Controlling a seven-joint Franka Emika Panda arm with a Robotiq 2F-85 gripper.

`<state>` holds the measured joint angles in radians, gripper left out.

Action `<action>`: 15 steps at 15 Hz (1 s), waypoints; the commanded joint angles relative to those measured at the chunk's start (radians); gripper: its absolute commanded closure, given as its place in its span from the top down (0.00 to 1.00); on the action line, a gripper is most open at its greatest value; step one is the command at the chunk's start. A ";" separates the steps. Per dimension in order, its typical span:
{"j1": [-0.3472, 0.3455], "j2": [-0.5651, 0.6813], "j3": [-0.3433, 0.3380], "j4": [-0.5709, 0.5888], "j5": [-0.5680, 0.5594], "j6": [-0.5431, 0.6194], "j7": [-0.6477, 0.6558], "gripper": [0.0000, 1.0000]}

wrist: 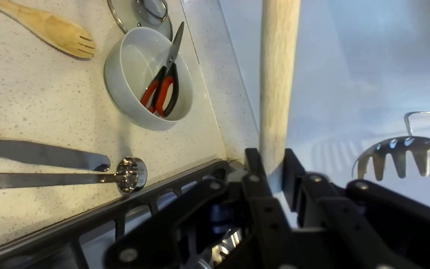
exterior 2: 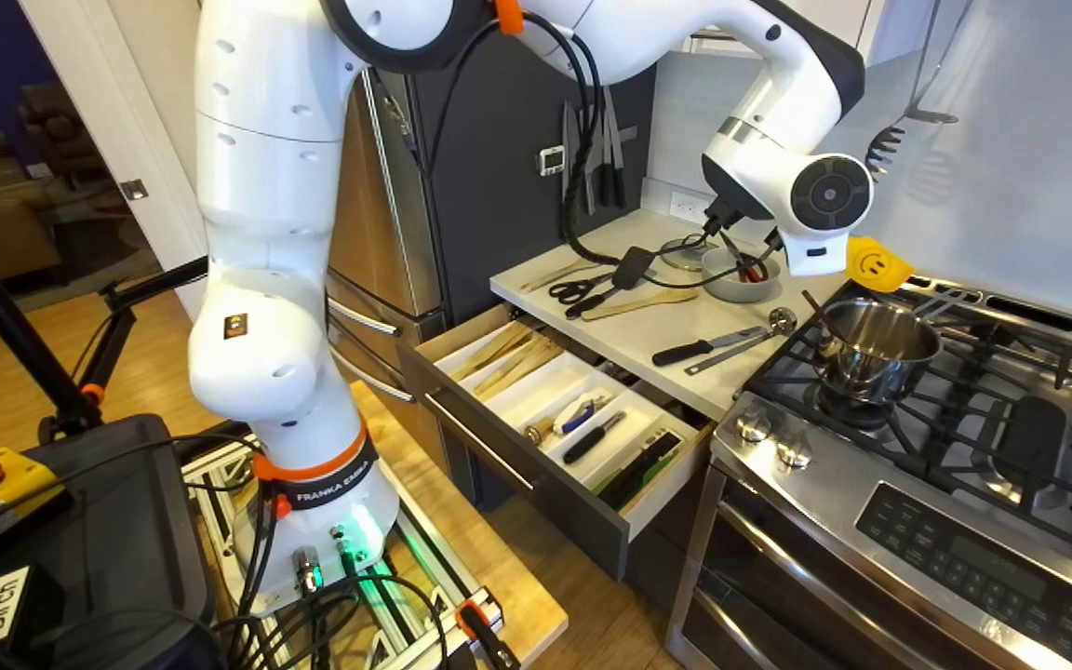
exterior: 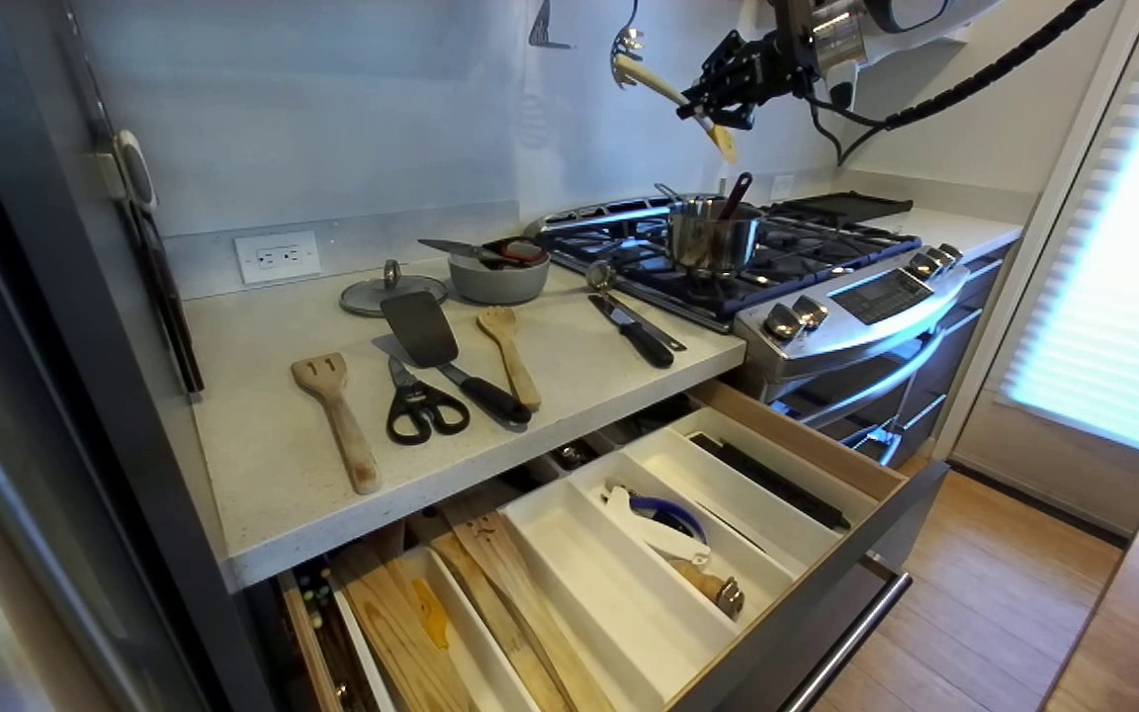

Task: Pick up the yellow and white spatula and put it in the silver pot

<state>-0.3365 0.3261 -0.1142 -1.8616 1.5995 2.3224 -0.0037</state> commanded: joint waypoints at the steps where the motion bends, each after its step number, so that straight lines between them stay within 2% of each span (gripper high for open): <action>1: 0.018 0.014 -0.034 0.018 0.046 -0.055 0.019 0.04; 5: -0.036 0.097 -0.063 0.112 0.136 -0.280 0.126 0.04; 8: -0.059 0.161 -0.079 0.179 0.196 -0.361 0.248 0.04; 11: -0.074 0.224 -0.070 0.240 0.253 -0.412 0.371 0.04; 15: -0.073 0.287 -0.070 0.307 0.297 -0.364 0.544 0.04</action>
<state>-0.3984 0.5504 -0.1883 -1.6278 1.8532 1.9406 0.4293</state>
